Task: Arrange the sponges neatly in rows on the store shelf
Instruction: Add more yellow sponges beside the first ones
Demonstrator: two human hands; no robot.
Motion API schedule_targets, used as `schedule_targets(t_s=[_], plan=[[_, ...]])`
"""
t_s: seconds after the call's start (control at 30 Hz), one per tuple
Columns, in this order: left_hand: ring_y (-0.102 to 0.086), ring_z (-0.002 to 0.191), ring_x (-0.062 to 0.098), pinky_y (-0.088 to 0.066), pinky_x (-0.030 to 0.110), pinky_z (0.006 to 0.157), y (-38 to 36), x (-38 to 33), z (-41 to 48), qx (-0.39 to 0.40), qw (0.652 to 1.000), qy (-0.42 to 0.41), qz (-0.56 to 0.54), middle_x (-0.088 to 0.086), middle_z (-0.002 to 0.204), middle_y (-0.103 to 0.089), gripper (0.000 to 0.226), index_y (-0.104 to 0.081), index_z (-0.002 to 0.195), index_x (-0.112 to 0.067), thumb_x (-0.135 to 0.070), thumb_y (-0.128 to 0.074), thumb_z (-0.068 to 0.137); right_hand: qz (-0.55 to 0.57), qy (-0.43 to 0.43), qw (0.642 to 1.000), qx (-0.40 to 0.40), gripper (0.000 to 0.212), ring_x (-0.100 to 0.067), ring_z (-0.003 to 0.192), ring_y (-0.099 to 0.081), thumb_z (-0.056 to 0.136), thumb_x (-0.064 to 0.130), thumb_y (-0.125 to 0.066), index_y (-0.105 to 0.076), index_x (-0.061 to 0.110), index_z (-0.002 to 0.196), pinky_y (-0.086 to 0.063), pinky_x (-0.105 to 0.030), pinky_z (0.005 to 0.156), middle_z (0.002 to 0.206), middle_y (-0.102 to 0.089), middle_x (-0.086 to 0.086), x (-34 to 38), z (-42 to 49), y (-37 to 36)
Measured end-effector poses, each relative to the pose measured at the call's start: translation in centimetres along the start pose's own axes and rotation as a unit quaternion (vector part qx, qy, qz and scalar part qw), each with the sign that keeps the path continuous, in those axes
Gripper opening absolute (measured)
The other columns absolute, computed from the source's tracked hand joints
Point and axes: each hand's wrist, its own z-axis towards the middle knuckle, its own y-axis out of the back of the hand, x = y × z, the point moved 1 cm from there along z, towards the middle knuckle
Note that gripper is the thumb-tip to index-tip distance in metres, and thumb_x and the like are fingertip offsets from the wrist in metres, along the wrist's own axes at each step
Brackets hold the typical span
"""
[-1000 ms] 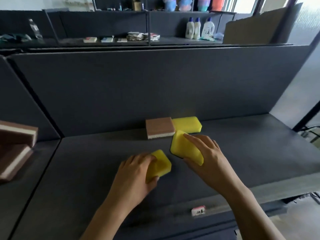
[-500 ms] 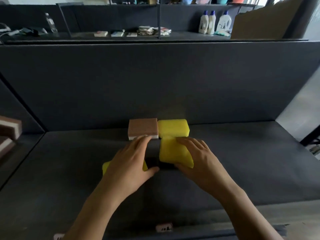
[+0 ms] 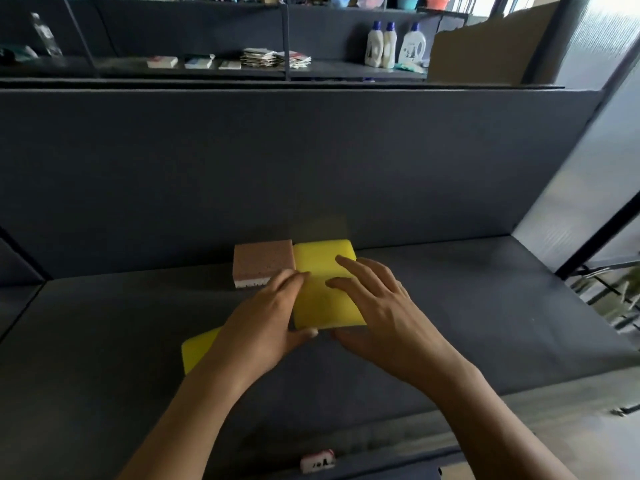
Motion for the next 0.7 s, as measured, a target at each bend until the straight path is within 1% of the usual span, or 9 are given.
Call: schedule_targets(t_s=[0.1, 0.2, 0.3, 0.37, 0.43, 0.53, 0.57, 0.63, 0.7], plan=[[-0.044, 0.127, 0.009, -0.04, 0.022, 0.095, 0.0, -0.1, 0.7, -0.005, 0.999, -0.026, -0.02, -0.016, 0.152, -0.024, 0.078, -0.026, 0.151, -0.027, -0.042, -0.068, 0.086, -0.022, 0.002, 1.0, 0.008, 0.063, -0.023, 0.145, -0.027, 0.084, 0.041, -0.072, -0.046, 0.029, 0.14, -0.041, -0.044, 0.106, 0.158, -0.031, 0.003, -0.2, 0.3, 0.7], [-0.045, 0.124, 0.008, -0.038, 0.019, 0.094, -0.2, -0.2, 1.4, -0.021, 0.997, -0.051, -0.048, -0.017, 0.15, -0.027, 0.077, -0.029, 0.15, -0.027, -0.044, -0.068, 0.086, -0.043, 0.004, 0.999, 0.01, 0.062, -0.022, 0.138, -0.04, 0.083, 0.039, -0.074, -0.048, 0.028, 0.139, -0.047, -0.043, 0.101, 0.153, -0.042, 0.002, -0.7, 1.0, 1.2], [-0.046, 0.124, 0.008, -0.034, 0.015, 0.092, -0.4, -0.4, 2.0, -0.022, 0.997, -0.055, -0.059, -0.016, 0.149, -0.03, 0.077, -0.031, 0.149, -0.026, -0.046, -0.067, 0.084, -0.044, 0.017, 0.999, 0.012, 0.063, -0.024, 0.128, -0.05, 0.082, 0.04, -0.076, -0.05, 0.027, 0.138, -0.05, -0.043, 0.095, 0.143, -0.052, 0.002, -1.5, 1.3, 1.6], [-0.045, 0.126, 0.009, -0.033, 0.016, 0.092, -0.7, -0.7, 2.4, -0.018, 0.997, -0.062, -0.052, -0.014, 0.15, -0.031, 0.078, -0.029, 0.15, -0.025, -0.045, -0.068, 0.084, -0.047, 0.021, 0.998, 0.029, 0.064, -0.022, 0.128, -0.048, 0.083, 0.042, -0.075, -0.048, 0.028, 0.14, -0.049, -0.041, 0.096, 0.141, -0.052, 0.004, -2.2, 1.4, 2.0], [-0.042, 0.131, 0.012, -0.035, 0.02, 0.095, -0.8, -1.0, 3.1, -0.018, 0.997, -0.061, -0.046, -0.011, 0.153, -0.03, 0.084, -0.023, 0.152, -0.026, -0.043, -0.069, 0.084, -0.06, 0.026, 0.997, 0.04, 0.065, -0.021, 0.13, -0.045, 0.084, 0.044, -0.074, -0.046, 0.029, 0.141, -0.047, -0.04, 0.097, 0.142, -0.05, 0.006, -3.2, 1.7, 2.4], [-0.043, 0.131, 0.018, -0.042, 0.028, 0.093, -1.2, -1.4, 4.6, -0.006, 0.999, -0.033, -0.018, -0.005, 0.154, -0.03, 0.093, -0.011, 0.154, -0.027, -0.039, -0.071, 0.084, -0.067, 0.027, 0.997, 0.037, 0.065, -0.021, 0.127, -0.046, 0.082, 0.042, -0.076, -0.048, 0.029, 0.139, -0.048, -0.041, 0.095, 0.14, -0.051, 0.006, -5.2, 2.1, 3.1], [-0.043, 0.131, 0.019, -0.043, 0.029, 0.092, -1.5, -1.5, 5.2, -0.004, 1.0, -0.028, 0.003, -0.004, 0.154, -0.029, 0.091, -0.012, 0.154, -0.026, -0.039, -0.07, 0.085, -0.063, 0.022, 0.997, 0.036, 0.065, -0.021, 0.126, -0.047, 0.081, 0.04, -0.077, -0.049, 0.029, 0.138, -0.048, -0.041, 0.094, 0.139, -0.051, 0.006, -6.0, 2.3, 3.2], [-0.045, 0.128, 0.019, -0.045, 0.03, 0.089, -2.4, -1.8, 6.4, 0.0, 0.998, -0.023, 0.054, -0.004, 0.152, -0.03, 0.081, -0.018, 0.153, -0.023, -0.039, -0.065, 0.089, -0.055, 0.01, 0.998, 0.035, 0.065, -0.022, 0.123, -0.049, 0.079, 0.037, -0.079, -0.051, 0.028, 0.137, -0.049, -0.042, 0.092, 0.138, -0.053, 0.006, -7.8, 2.7, 3.4], [-0.046, 0.127, 0.019, -0.045, 0.03, 0.089, -3.4, -1.8, 7.5, 0.011, 0.996, -0.011, 0.087, -0.003, 0.15, -0.032, 0.072, -0.024, 0.151, -0.019, -0.041, -0.06, 0.092, -0.041, -0.005, 0.998, 0.041, 0.064, -0.023, 0.123, -0.049, 0.079, 0.036, -0.079, -0.052, 0.028, 0.136, -0.049, -0.044, 0.092, 0.138, -0.053, 0.005, -9.4, 3.1, 3.1]])
